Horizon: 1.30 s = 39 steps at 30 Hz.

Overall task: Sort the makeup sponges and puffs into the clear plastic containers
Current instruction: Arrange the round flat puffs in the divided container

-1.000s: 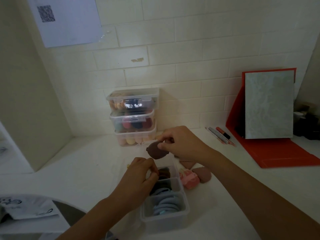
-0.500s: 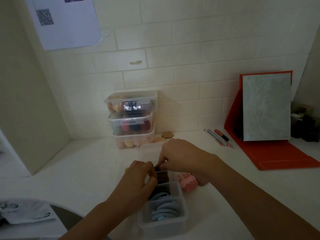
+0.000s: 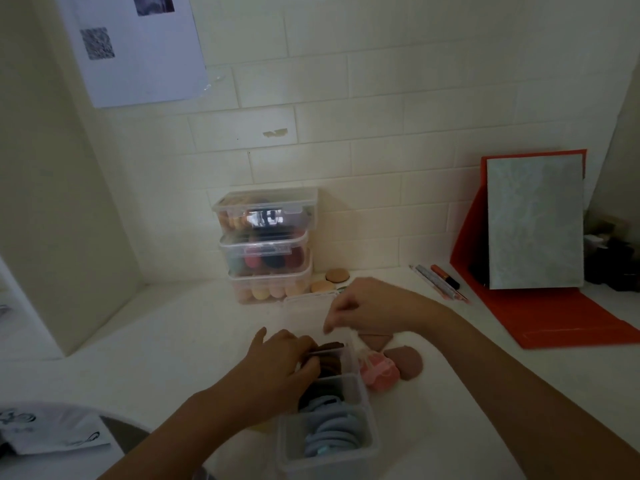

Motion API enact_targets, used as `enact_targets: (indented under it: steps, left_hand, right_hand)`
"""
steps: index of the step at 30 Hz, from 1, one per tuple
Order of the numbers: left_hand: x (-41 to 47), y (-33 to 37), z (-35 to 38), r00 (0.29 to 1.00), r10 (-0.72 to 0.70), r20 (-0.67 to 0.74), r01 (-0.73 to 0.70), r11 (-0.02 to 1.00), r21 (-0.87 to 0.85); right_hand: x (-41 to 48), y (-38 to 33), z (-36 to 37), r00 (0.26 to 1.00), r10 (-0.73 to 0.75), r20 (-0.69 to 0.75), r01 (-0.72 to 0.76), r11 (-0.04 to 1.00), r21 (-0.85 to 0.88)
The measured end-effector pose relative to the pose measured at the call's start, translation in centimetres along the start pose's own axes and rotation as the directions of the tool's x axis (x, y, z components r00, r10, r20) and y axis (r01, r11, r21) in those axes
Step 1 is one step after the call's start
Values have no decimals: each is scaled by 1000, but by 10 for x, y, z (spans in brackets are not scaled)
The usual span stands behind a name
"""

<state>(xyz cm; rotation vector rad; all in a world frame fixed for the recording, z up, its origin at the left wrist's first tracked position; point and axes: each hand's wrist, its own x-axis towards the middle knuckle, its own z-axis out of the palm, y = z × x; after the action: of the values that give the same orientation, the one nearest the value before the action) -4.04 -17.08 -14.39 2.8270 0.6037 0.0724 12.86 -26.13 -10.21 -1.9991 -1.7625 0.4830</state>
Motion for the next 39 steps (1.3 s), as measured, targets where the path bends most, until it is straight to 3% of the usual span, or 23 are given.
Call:
enact_targets:
  steps: [4, 7, 11, 14, 22, 26, 34, 37, 39]
  left_hand:
    - [0, -13, -10, 996, -93, 4, 93, 993, 72]
    - [1, -28, -13, 986, -162, -48, 167, 980, 112]
    - [6, -41, -14, 983, -150, -110, 161, 982, 97]
    - [8, -44, -11, 985, -91, -144, 86, 995, -41]
    - [14, -54, -2, 987, -6, -163, -23, 984, -175]
    - [22, -59, 3, 990, 24, -138, -57, 969, -242]
    - [32, -43, -4, 997, 60, -53, -68, 983, -168]
    - [36, -47, 0, 998, 59, -35, -64, 983, -172]
    - [36, -46, 1, 998, 59, -35, -64, 984, -169]
  right_hand:
    - [2, 28, -22, 920, 173, -351, -132, 982, 136]
    - [7, 51, -25, 854, 306, -421, -249, 951, 185]
    - [23, 69, -19, 844, 391, -369, -332, 919, 214]
    - [45, 74, -11, 863, 393, -317, -359, 919, 161]
    - [100, 81, 21, 938, 217, -269, -208, 976, 61]
    - [118, 84, 36, 960, 179, -216, -198, 977, -73]
    - [125, 88, 46, 965, 213, -153, -243, 946, -214]
    - [123, 85, 40, 960, 243, -136, -265, 949, -173]
    - [116, 86, 34, 961, 245, -129, -251, 968, -27]
